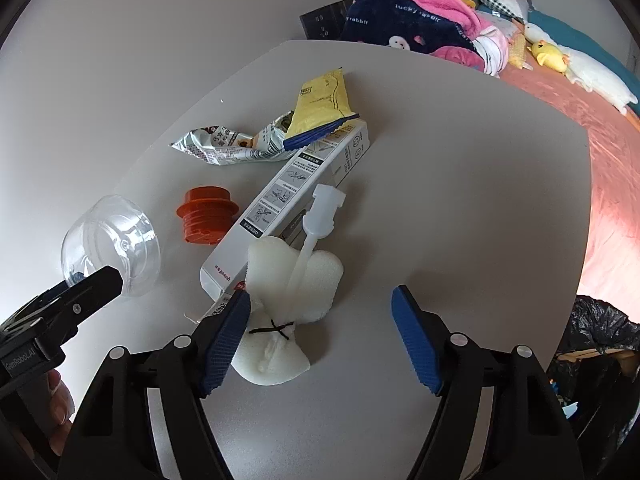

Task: Collect trash
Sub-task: 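Grasp the clear plastic jar with the left tool while the right tool grasps the white foam piece, then carry the jar with the left tool while the right tool carries the foam piece over the trash bag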

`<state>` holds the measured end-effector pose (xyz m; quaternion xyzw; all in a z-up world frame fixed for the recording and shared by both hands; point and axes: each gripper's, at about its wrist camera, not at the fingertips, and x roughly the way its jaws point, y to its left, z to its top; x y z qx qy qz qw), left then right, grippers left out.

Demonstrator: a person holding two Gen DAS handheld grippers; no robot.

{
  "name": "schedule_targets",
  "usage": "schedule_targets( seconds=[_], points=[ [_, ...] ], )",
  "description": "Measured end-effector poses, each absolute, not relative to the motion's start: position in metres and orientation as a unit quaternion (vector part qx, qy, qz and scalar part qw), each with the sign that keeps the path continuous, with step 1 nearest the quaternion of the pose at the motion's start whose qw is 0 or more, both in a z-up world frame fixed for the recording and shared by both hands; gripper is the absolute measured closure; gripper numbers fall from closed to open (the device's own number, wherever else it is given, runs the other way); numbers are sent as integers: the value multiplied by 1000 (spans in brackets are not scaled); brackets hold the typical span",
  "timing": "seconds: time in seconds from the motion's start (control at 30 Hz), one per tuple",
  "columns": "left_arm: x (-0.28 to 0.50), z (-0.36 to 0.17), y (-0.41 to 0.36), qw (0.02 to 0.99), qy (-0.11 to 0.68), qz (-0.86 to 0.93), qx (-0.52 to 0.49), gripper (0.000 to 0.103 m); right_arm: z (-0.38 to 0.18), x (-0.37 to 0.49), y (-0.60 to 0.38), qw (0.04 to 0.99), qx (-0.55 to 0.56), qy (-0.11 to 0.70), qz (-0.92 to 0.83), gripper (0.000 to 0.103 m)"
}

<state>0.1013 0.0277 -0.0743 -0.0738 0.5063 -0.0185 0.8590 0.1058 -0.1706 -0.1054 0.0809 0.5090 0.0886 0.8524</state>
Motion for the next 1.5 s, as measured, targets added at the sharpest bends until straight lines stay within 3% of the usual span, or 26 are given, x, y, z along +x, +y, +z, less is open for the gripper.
schedule_targets(
  seconds=[0.07,0.13,0.23,0.33,0.4,0.93,1.5],
  points=[
    [105,-79,29,855,511,-13,-81,6,-106,106,-167,856,64,505,89,37],
    [109,-83,32,851,518,-9,-91,6,-106,107,-164,856,62,502,103,58],
    [109,-87,37,848,518,-13,-113,13,-105,107,-163,854,67,503,115,68],
    [107,-87,40,846,518,-26,-126,32,-103,106,-163,852,69,504,121,71],
    [107,-85,41,846,515,-35,-132,54,-102,105,-164,852,71,504,121,72],
    [85,-58,31,861,489,-65,-123,54,-72,85,-185,867,89,478,111,74],
    [59,-15,-41,870,465,-152,-70,54,-22,32,-245,895,120,425,66,74]
  ],
)
